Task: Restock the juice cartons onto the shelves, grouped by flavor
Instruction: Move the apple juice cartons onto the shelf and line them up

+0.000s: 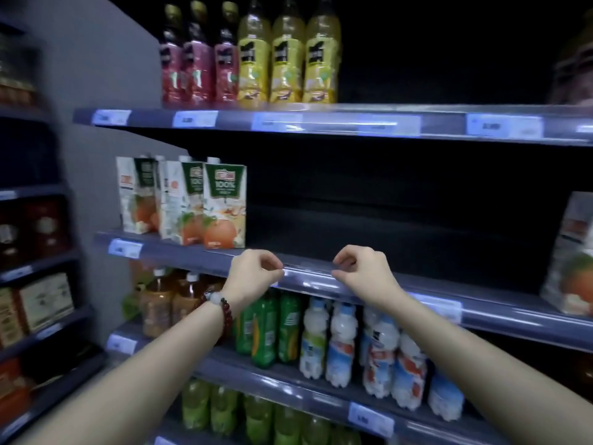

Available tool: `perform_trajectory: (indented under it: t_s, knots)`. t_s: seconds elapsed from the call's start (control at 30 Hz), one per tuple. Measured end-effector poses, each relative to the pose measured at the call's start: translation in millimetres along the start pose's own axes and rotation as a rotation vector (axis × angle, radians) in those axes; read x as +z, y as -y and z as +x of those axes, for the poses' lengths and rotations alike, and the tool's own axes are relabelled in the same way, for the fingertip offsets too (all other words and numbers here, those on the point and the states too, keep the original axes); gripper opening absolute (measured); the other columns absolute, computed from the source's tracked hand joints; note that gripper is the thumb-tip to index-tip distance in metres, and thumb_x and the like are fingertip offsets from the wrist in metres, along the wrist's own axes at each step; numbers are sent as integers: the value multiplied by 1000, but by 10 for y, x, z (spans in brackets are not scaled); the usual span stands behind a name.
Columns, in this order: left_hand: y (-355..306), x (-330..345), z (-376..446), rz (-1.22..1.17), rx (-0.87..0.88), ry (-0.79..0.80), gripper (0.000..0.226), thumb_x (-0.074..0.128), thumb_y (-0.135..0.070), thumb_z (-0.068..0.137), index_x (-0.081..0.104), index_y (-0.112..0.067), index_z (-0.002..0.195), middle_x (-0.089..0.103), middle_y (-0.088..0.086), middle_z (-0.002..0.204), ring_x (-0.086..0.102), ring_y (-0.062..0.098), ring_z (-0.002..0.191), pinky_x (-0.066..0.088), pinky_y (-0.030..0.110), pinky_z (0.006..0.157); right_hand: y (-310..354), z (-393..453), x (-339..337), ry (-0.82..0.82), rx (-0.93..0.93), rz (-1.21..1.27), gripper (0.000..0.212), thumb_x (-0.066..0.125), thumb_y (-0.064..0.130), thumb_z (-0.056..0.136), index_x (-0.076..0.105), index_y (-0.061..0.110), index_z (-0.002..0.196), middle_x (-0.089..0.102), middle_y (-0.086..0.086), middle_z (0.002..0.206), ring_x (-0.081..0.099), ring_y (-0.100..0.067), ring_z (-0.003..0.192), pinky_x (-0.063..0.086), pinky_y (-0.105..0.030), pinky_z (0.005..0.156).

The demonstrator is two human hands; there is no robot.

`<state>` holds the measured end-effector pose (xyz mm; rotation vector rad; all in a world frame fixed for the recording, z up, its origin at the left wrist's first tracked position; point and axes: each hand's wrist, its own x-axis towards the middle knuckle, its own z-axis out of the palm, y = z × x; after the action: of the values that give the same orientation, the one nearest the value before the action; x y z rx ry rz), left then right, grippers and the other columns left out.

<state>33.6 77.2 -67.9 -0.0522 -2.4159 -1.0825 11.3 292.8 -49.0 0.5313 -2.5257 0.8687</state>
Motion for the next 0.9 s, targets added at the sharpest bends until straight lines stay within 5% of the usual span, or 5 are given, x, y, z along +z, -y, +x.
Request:
perform_trajectory:
  t_s: [0.27,0.4,0.57,0.73,0.9]
  knots:
    - [706,-574,333,44,-167,-166,5,72,-24,82,72,-22,77,69,-7,86,64,9,87,47,22,75,476,662,750,51,-59,169,11,72,15,80,70,13,90,69,-1,82,61,-14,77,46,-20,74]
    - [961,-844,649,75,-253,-278,10,75,-28,79,70,-21,84,68,-4,84,64,13,89,45,24,72,592,1034,1055,60,-66,236,12,74,18,80,70,14,91,69,0,84,63,-14,81,50,-24,78]
    - [1184,-1142,1021,36,-304,-363,27,75,-24,80,66,-11,102,71,7,99,65,20,92,52,30,79,758,1498,1335,74,-33,296,36,77,29,78,64,12,108,64,-1,91,60,-17,90,46,-27,77]
    - [1428,-1247,1272,-11,-310,-339,52,74,-35,81,56,-9,122,64,2,108,57,15,94,46,27,82,869,1836,1525,158,136,441,71,80,37,75,45,11,131,54,-3,109,56,-22,106,43,-29,82]
    - [1649,-1261,1521,-118,-269,-286,51,77,-39,76,59,-13,117,61,-9,97,59,9,88,50,28,81,895,1975,1697,309,228,760,64,81,18,74,45,15,127,64,-1,110,60,-5,89,44,-21,65]
